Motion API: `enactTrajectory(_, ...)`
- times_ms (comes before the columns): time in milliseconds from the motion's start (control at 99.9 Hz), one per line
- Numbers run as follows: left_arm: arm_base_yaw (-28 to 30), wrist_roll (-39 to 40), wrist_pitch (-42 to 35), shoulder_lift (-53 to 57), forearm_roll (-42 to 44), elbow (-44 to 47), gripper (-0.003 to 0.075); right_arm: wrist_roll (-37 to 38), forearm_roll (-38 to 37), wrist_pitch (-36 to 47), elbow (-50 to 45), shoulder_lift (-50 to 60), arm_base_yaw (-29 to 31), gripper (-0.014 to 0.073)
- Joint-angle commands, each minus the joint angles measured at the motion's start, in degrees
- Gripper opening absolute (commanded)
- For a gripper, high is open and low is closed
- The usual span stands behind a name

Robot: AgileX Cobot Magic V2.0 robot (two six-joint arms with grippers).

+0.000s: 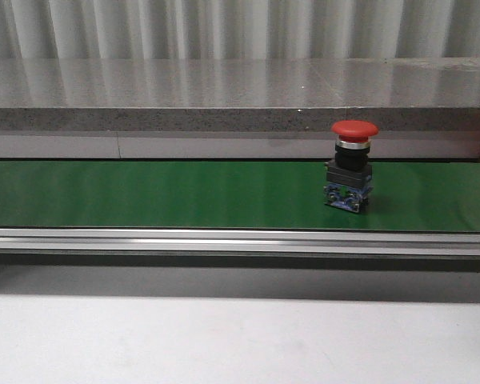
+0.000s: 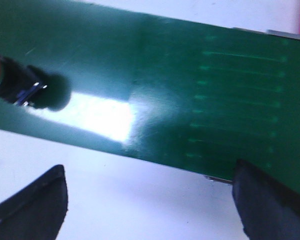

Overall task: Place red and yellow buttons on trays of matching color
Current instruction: 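Grasp the red button on the belt with the right gripper and lift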

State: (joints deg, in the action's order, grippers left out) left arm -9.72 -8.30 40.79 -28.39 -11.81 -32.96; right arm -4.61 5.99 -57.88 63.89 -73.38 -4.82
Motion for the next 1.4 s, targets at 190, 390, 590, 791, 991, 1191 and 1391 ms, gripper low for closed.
enactTrajectory(190, -0.5, 0.1, -4.2, -0.1, -1.2, -1.4, -0.0006, -11.7, 1.9, -4.6, 8.2, -9.8, -6.1, 0.0657)
enactTrajectory(390, -0.5, 0.1, -4.2, -0.1, -1.2, -1.4, -0.0006, -22.0, 10.2, -5.8, 11.6, -16.3, -6.2, 0.0657)
enactTrajectory(590, -0.5, 0.1, -4.2, -0.1, -1.2, -1.4, -0.0006, -23.3, 10.5, -2.1, 14.2, -20.5, -6.2, 0.0635)
enactTrajectory(791, -0.5, 0.1, -4.2, -0.1, -1.2, -1.4, -0.0006, -23.3, 9.7, 0.5, 14.3, -20.8, -6.1, 0.0318)
enactTrajectory(991, -0.5, 0.1, -4.2, -0.1, -1.2, -1.4, -0.0006, -22.5, 9.0, 0.3, 15.5, -20.6, -4.9, 0.0215)
enactTrajectory(1191, -0.5, 0.1, -4.2, -0.1, -1.2, -1.4, -0.0006, -15.1, 8.0, 3.0, 21.9, -20.7, 3.6, 0.0215)
enactTrajectory(1391, -0.5, 0.1, -4.2, -0.1, -1.2, -1.4, -0.0006, -7.4, 3.8, 7.0, 25.6, -21.4, 14.7, 0.0215)
